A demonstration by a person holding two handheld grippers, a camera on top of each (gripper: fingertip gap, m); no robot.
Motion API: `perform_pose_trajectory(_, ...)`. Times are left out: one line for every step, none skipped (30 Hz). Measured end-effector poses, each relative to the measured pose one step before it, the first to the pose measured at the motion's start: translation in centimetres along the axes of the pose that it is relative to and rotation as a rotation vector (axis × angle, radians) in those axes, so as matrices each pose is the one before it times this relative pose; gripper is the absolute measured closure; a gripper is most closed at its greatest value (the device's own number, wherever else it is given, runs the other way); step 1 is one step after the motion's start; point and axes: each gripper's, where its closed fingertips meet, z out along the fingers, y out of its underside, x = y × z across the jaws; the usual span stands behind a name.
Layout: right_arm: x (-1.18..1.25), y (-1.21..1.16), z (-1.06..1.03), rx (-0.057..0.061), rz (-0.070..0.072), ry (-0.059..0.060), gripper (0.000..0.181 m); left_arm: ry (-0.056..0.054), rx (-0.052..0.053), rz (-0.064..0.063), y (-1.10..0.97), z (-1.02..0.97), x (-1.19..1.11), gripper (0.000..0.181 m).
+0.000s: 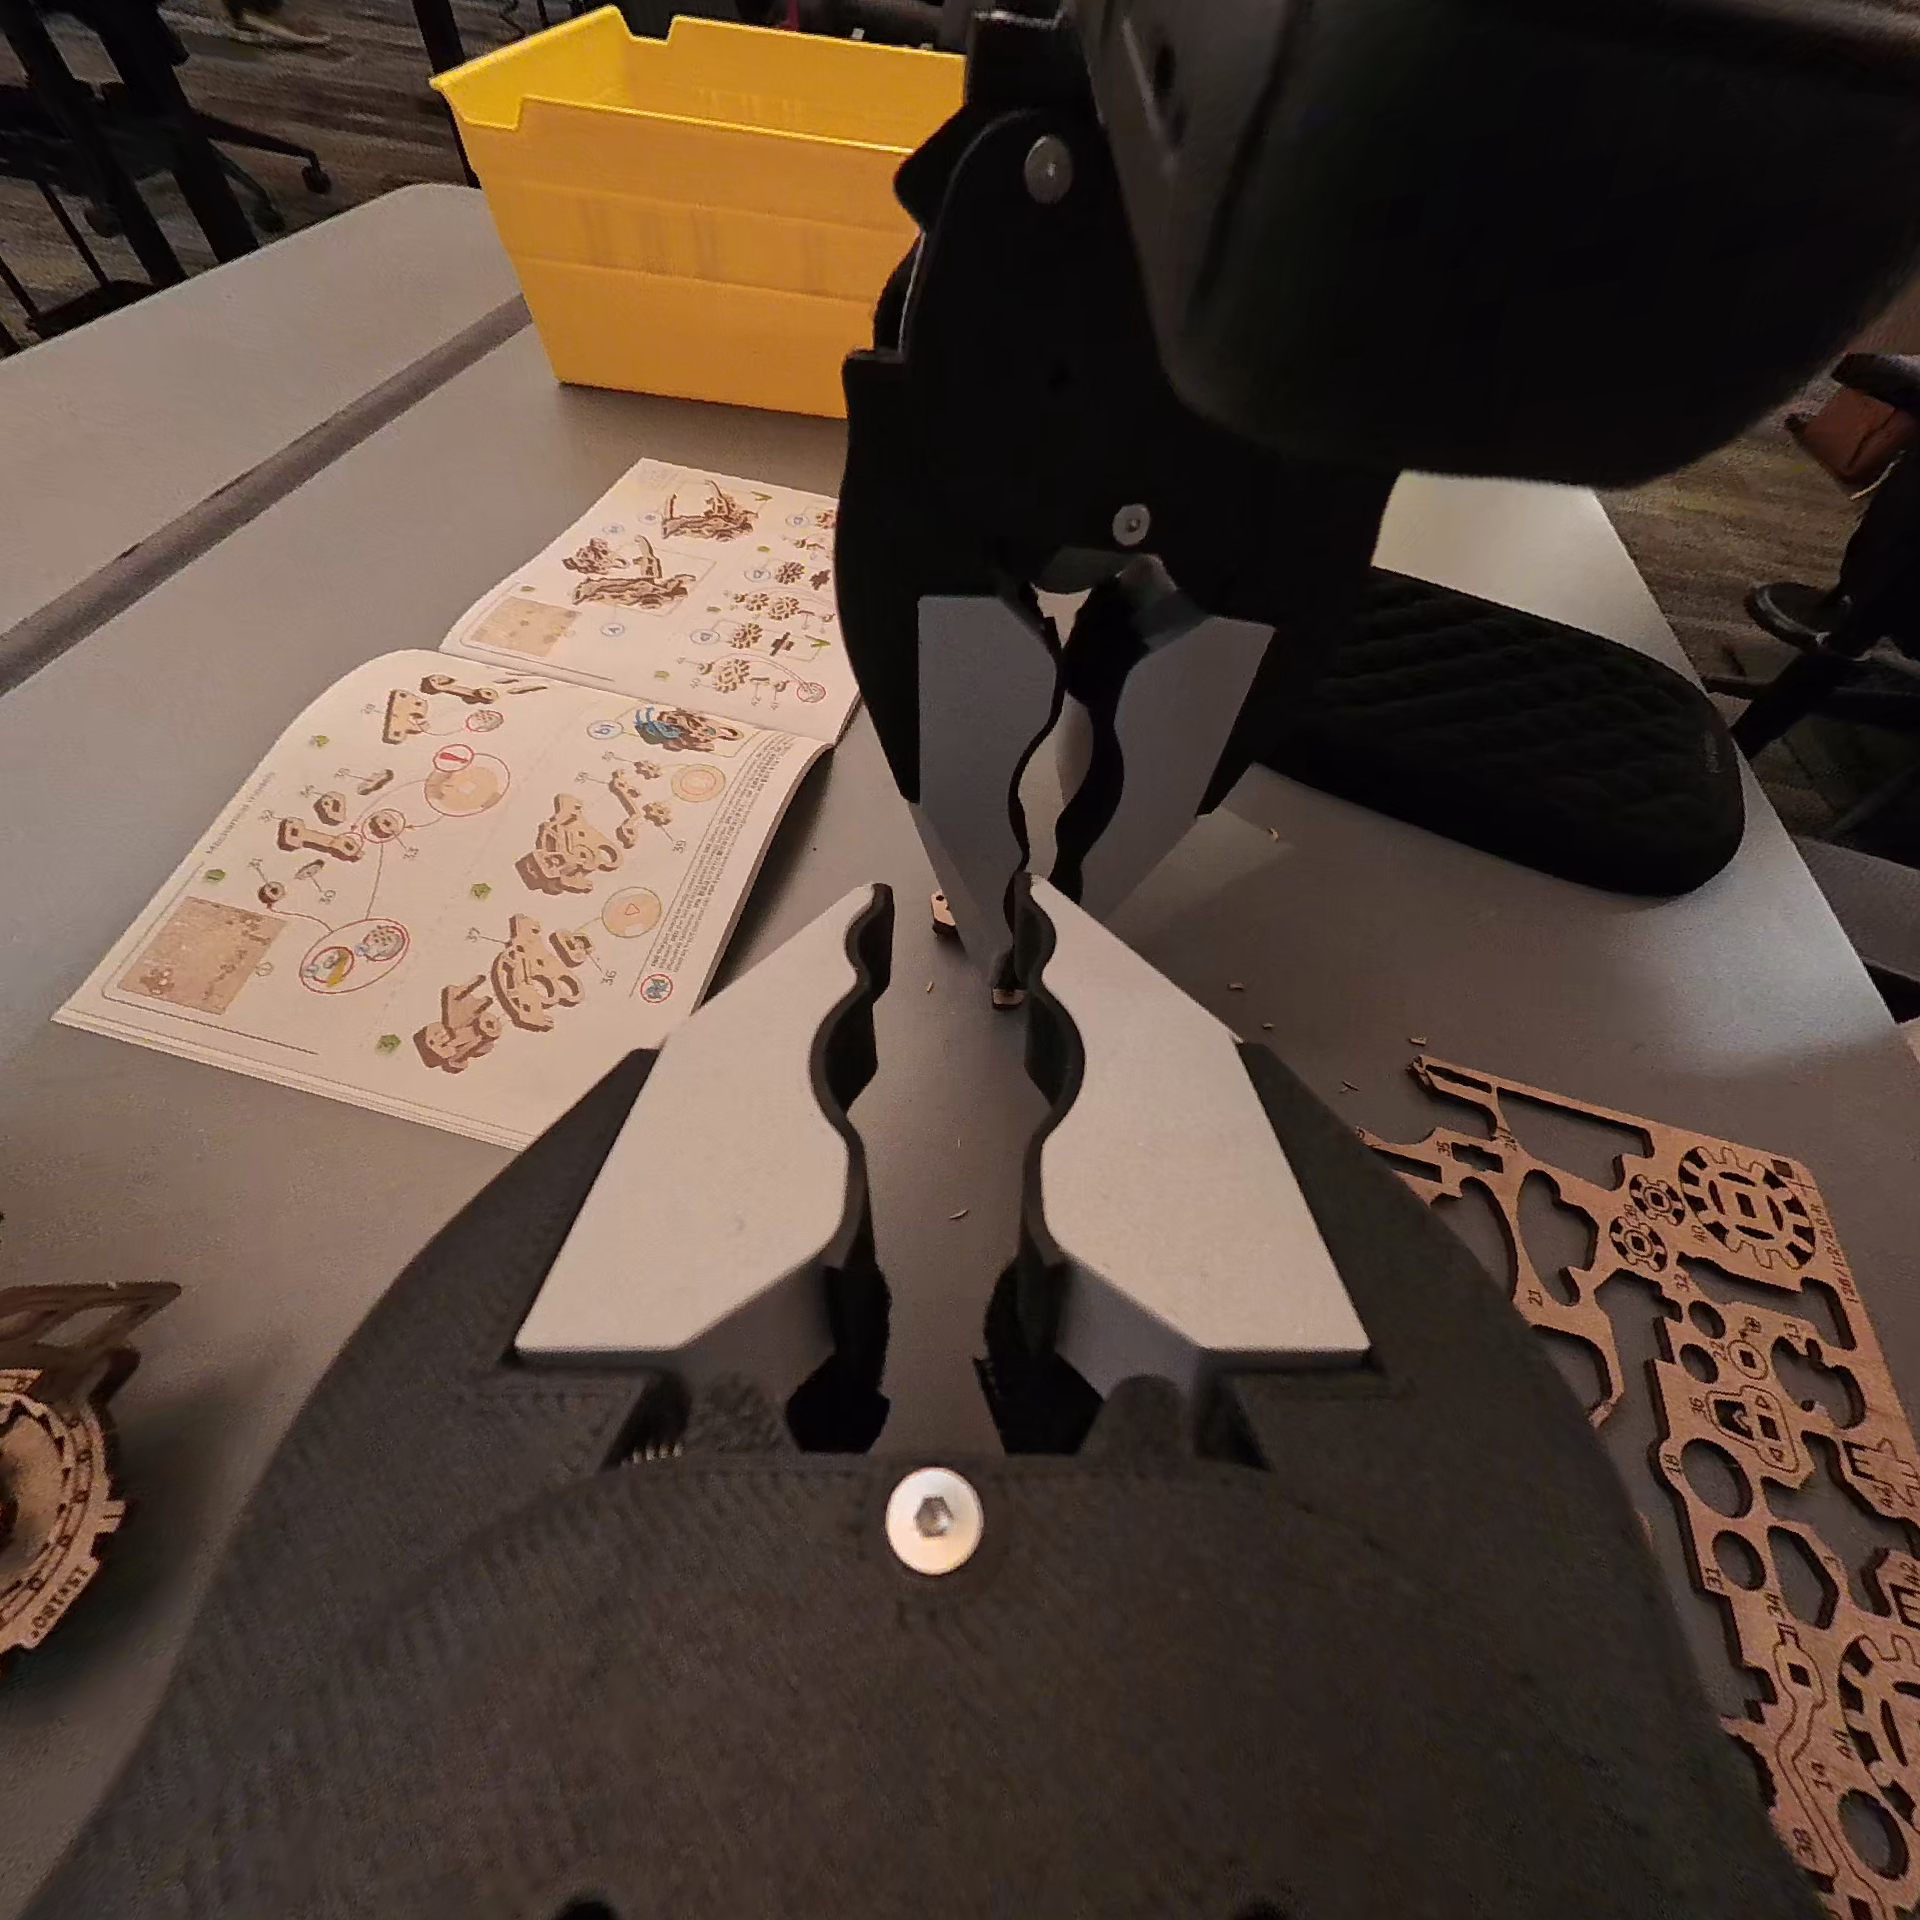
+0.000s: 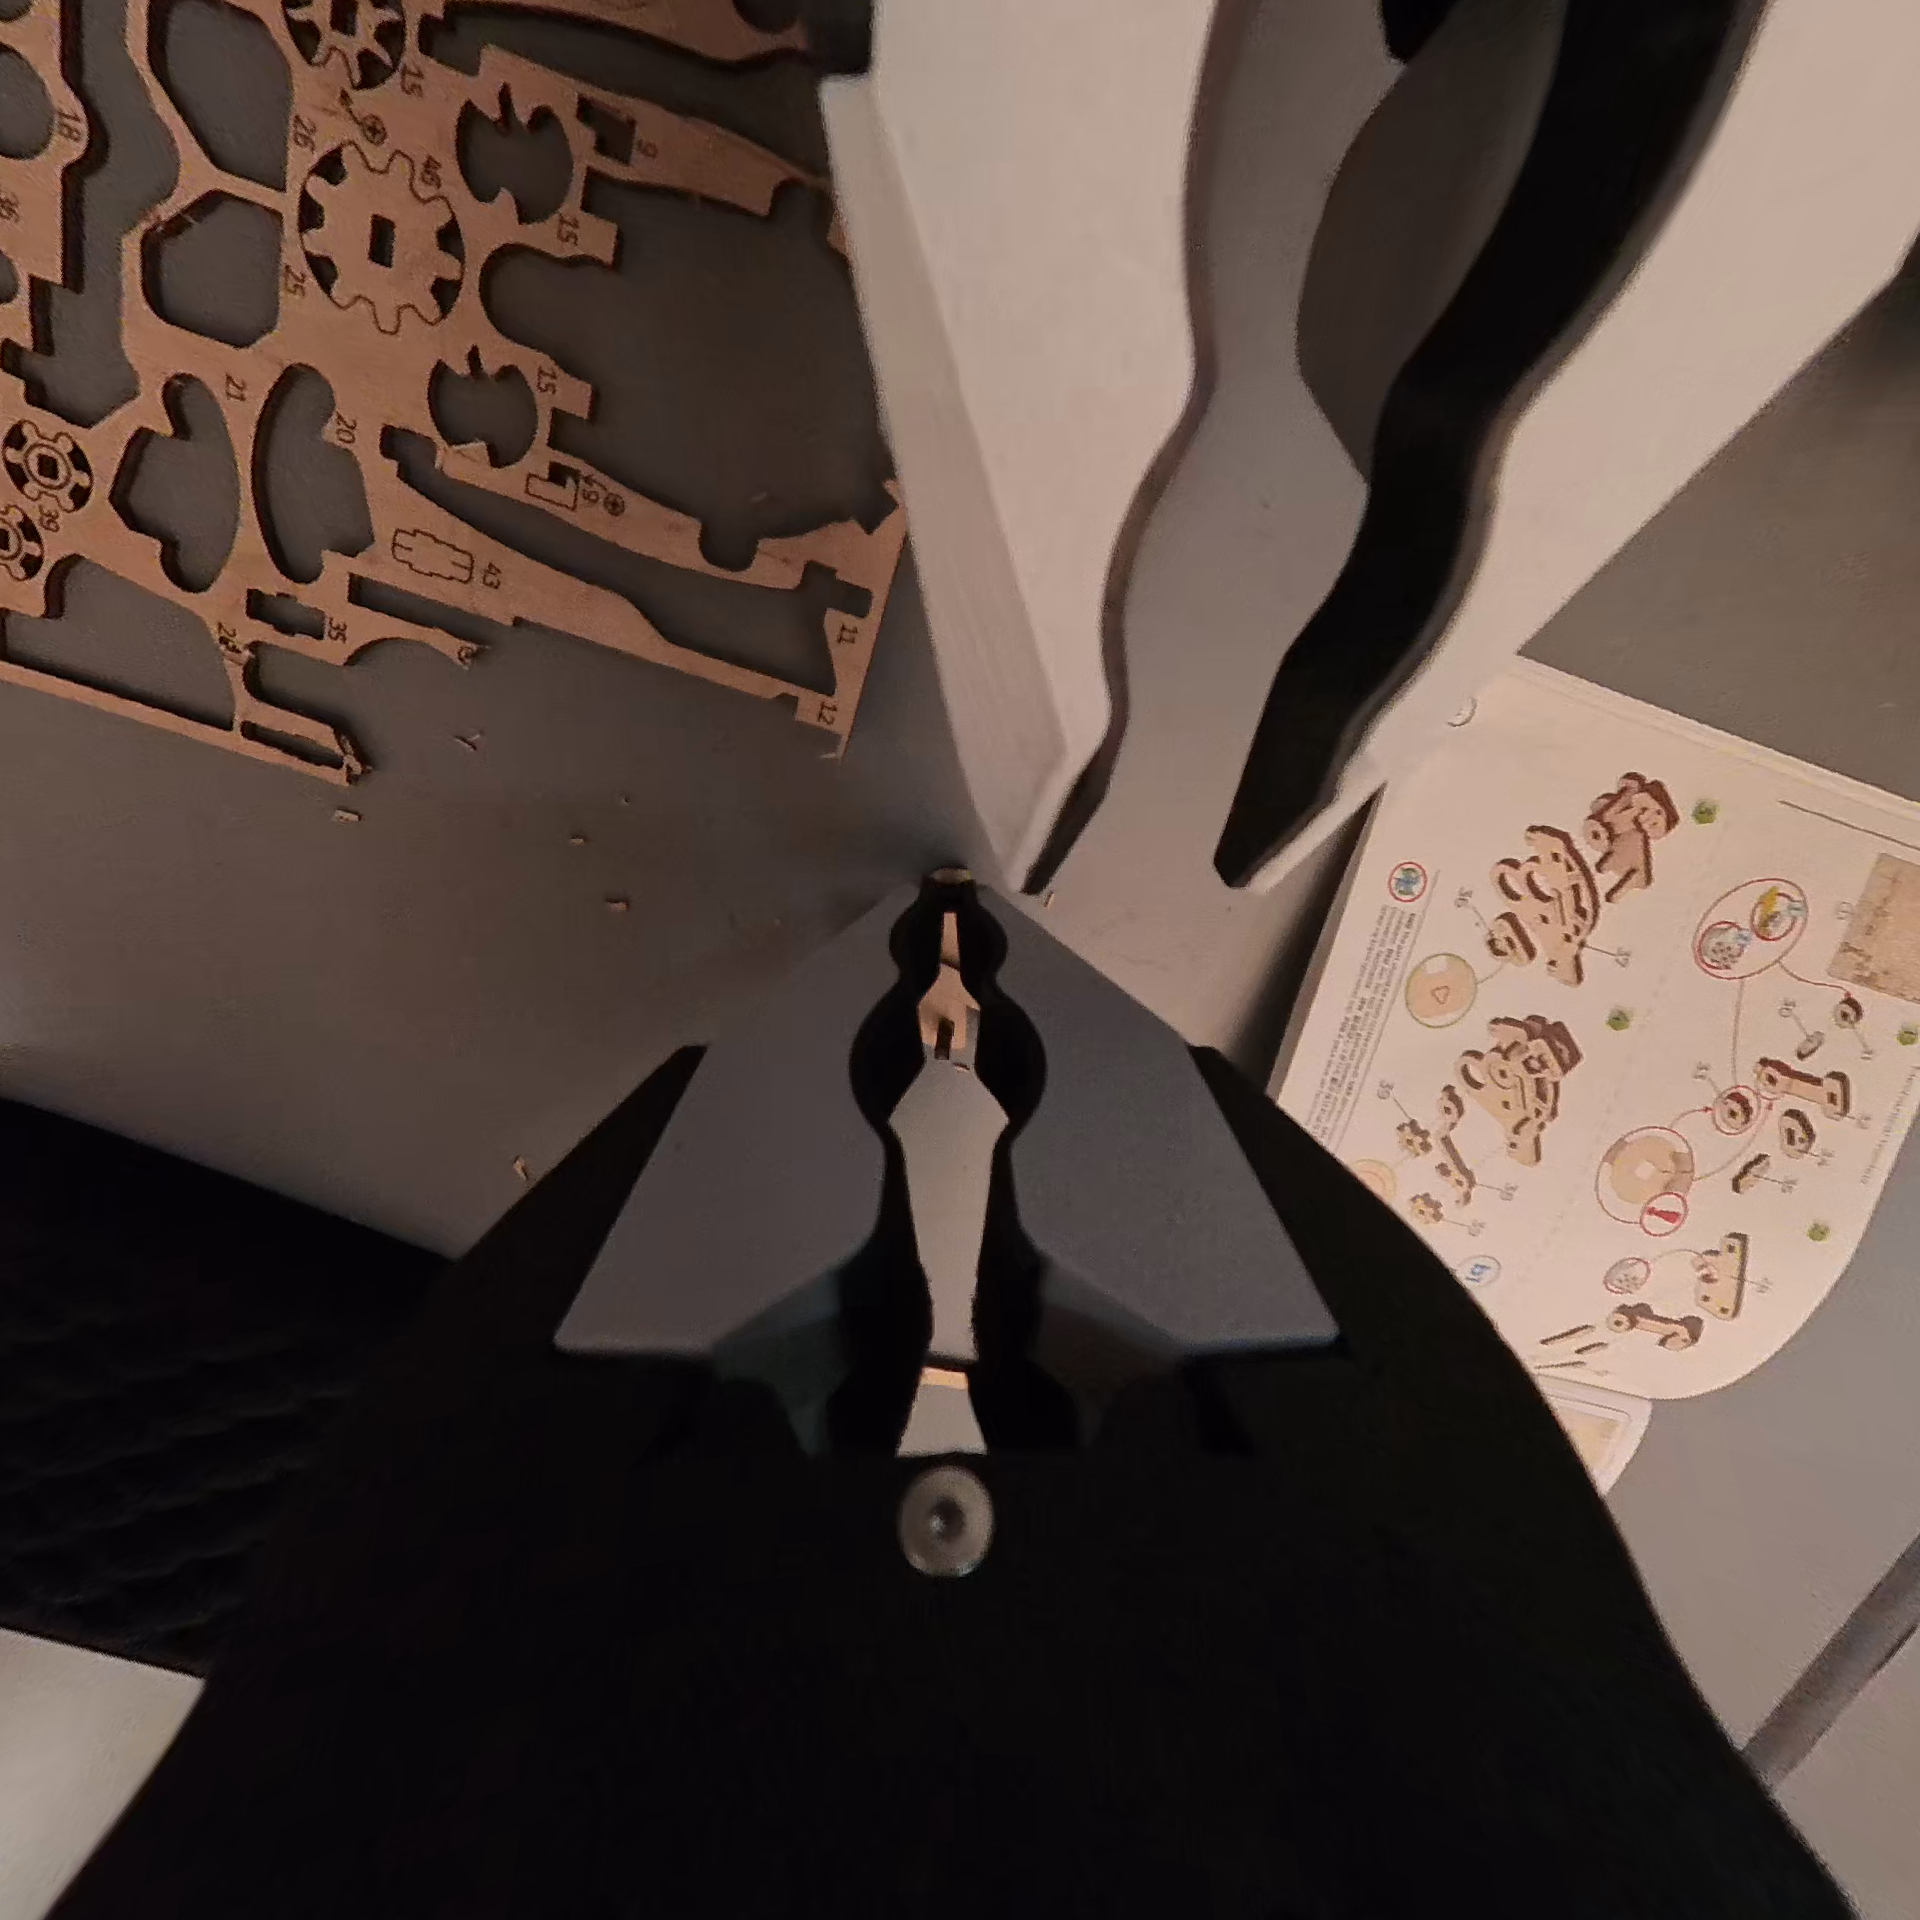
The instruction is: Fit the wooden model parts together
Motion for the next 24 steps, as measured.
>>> perform_pose_trajectory(-0.013, 0.017, 0.005, 0.0, -0.0015, -0.0004, 0.18, 0.0007, 0.0, 0.0003, -0.001, 0.003, 0.017, 0.16)
perform_pose_trajectory(-0.036, 0.023, -0.003, -0.0018, 0.0002, -0.0009, 0.18, 0.0011, 0.0009, 0.0003, -0.013, 0.01, 0.023, 0.16)
perform_pose_trajectory(-0.027, 0.025, 0.013, -0.0023, -0.0062, -0.0002, 0.18, 0.0007, -0.0001, 0.0002, -0.003, 0.011, 0.015, 0.16)
perform_pose_trajectory(-0.029, 0.018, 0.004, -0.0045, -0.0102, 0.0019, 0.18, 0.0005, -0.0003, 0.0007, 0.009, 0.014, 0.008, 0.16)
perform_pose_trajectory(-0.019, 0.007, 0.002, -0.0067, -0.0058, 0.001, 0.18, 0.0011, -0.0001, 0.0003, -0.002, 0.011, 0.019, 0.16)
perform_pose_trajectory(-0.001, 0.003, 0.006, -0.0064, -0.0036, 0.0005, 0.18, 0.0006, -0.0004, -0.0003, 0.007, 0.019, 0.004, 0.16)
perform_pose_trajectory(0.001, 0.009, 0.01, -0.0023, -0.0016, -0.0002, 0.18, 0.0001, -0.0001, -0.0001, 0.007, 0.009, -0.011, 0.16)
perform_pose_trajectory(-0.004, 0.0, 0.005, 0.0036, 0.0021, -0.0016, 0.18, 0.0004, 0.0007, 0.0, -0.006, -0.004, 0.009, 0.161)
perform_pose_trajectory(-0.004, -0.001, 0.009, 0.0073, 0.0055, -0.0022, 0.18, -0.0005, 0.0004, -0.0002, -0.014, -0.004, -0.014, 0.161)
perform_pose_trajectory(-0.005, -0.001, 0.001, 0.0081, 0.008, -0.0028, 0.18, -0.0004, 0.0006, 0.0002, -0.013, -0.011, -0.013, 0.161)
perform_pose_trajectory(0.0, -0.002, 0.004, 0.0066, 0.0039, -0.0027, 0.18, 0.0003, 0.001, 0.0002, -0.019, -0.008, -0.003, 0.161)
perform_pose_trajectory(0.005, 0.004, 0.003, 0.0036, 0.0032, -0.002, 0.18, -0.0001, 0.0002, -0.0003, -0.002, -0.004, -0.018, 0.161)
perform_pose_trajectory(0.002, -0.005, 0.005, 0.0009, -0.0003, -0.0009, 0.18, -0.0001, 0.0001, -0.0007, 0.004, 0.01, -0.01, 0.161)
perform_pose_trajectory(-0.001, 0.002, 0.01, 0.0003, -0.0017, 0.0005, 0.18, 0.0003, -0.0005, -0.0005, 0.013, 0.006, -0.006, 0.161)
perform_pose_trajectory(0.001, -0.004, 0.002, 0.0006, -0.0004, 0.0013, 0.18, -0.0001, -0.0007, 0.0001, 0.011, 0.017, -0.009, 0.161)
perform_pose_trajectory(0.002, -0.001, 0.002, 0.0009, 0.0004, 0.0009, 0.18, -0.0001, -0.0008, -0.0001, 0.025, 0.011, -0.005, 0.161)
perform_pose_trajectory(-0.006, 0.001, 0.006, -0.0006, -0.0015, 0.0019, 0.18, 0.0008, -0.0006, -0.0005, 0.019, 0.021, 0.007, 0.161)
perform_pose_trajectory(0.01, 0.004, 0.004, -0.0009, -0.0031, 0.0023, 0.18, 0.0006, -0.0001, 0.0, -0.007, 0.017, 0.003, 0.161)
perform_pose_trajectory(-0.001, 0.0, 0.004, -0.0018, -0.0002, 0.0004, 0.18, -0.0008, -0.0007, 0.0004, 0.015, 0.008, -0.017, 0.161)
perform_pose_trajectory(-0.006, -0.01, -0.002, -0.0015, 0.0015, 0.0001, 0.179, -0.0003, -0.0003, 0.0, -0.003, 0.012, -0.019, 0.161)
perform_pose_trajectory(-0.003, -0.02, -0.006, 0.0004, -0.0008, 0.0018, 0.179, 0.0007, -0.0002, -0.0006, 0.013, -0.001, 0.004, 0.161)
perform_pose_trajectory(0.006, -0.02, -0.011, 0.0008, 0.0058, 0.0019, 0.179, -0.0005, -0.0016, -0.0002, 0.029, -0.002, -0.019, 0.161)
perform_pose_trajectory(0.021, -0.06, 0.0, 0.0028, 0.0147, 0.0016, 0.18, -0.0004, -0.0002, 0.0008, 0.011, -0.019, -0.006, 0.161)
perform_pose_trajectory(0.037, -0.021, 0.005, 0.0068, 0.0038, 0.0044, 0.18, -0.0001, 0.001, 0.0001, -0.007, -0.038, -0.009, 0.161)
